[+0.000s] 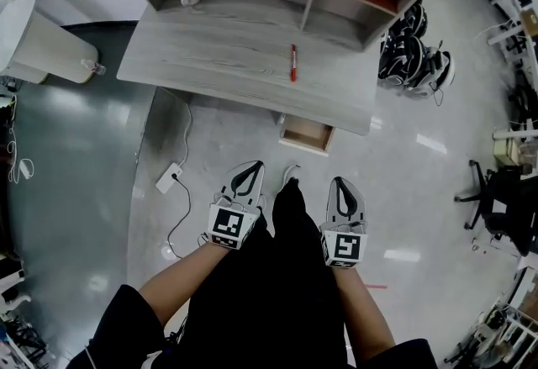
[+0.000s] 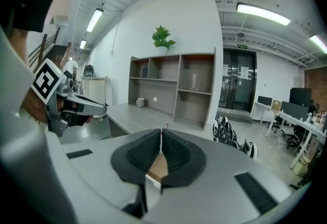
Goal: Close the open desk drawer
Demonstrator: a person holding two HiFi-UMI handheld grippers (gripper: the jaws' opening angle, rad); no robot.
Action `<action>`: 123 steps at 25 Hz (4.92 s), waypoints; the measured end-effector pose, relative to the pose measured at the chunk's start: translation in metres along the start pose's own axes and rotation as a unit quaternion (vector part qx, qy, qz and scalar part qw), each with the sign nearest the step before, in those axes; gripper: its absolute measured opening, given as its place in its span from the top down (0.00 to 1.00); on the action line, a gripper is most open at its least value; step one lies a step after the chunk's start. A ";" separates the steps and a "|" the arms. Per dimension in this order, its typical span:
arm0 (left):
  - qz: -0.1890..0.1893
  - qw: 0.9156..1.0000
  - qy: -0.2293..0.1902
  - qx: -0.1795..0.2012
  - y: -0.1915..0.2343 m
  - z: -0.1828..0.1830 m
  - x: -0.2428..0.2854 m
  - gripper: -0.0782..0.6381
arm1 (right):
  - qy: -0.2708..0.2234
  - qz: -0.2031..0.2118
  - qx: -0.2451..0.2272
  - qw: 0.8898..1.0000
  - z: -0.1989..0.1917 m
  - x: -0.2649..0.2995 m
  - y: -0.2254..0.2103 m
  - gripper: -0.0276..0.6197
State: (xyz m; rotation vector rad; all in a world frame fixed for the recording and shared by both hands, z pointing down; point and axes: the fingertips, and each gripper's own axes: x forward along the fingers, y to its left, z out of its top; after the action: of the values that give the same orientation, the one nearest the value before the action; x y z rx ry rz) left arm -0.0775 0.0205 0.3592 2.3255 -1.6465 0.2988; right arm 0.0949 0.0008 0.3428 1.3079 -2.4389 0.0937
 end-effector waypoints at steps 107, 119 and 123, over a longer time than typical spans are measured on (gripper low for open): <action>-0.088 0.987 0.134 -0.009 0.020 -0.232 0.232 0.67 | 0.132 -0.013 0.151 0.980 -0.297 0.193 -0.074 0.78; -0.079 0.989 0.122 0.008 0.034 -0.218 0.262 0.67 | 0.109 -0.017 0.156 0.982 -0.286 0.222 -0.092 0.78; -0.077 0.990 0.115 0.011 0.039 -0.214 0.272 0.67 | 0.103 -0.015 0.153 0.983 -0.282 0.231 -0.097 0.78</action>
State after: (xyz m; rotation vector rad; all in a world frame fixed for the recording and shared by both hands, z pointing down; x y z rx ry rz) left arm -0.0260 -0.1604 0.6522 2.3168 -1.3545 0.5330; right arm 0.1400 -0.1728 0.6748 1.3803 -2.2892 0.5866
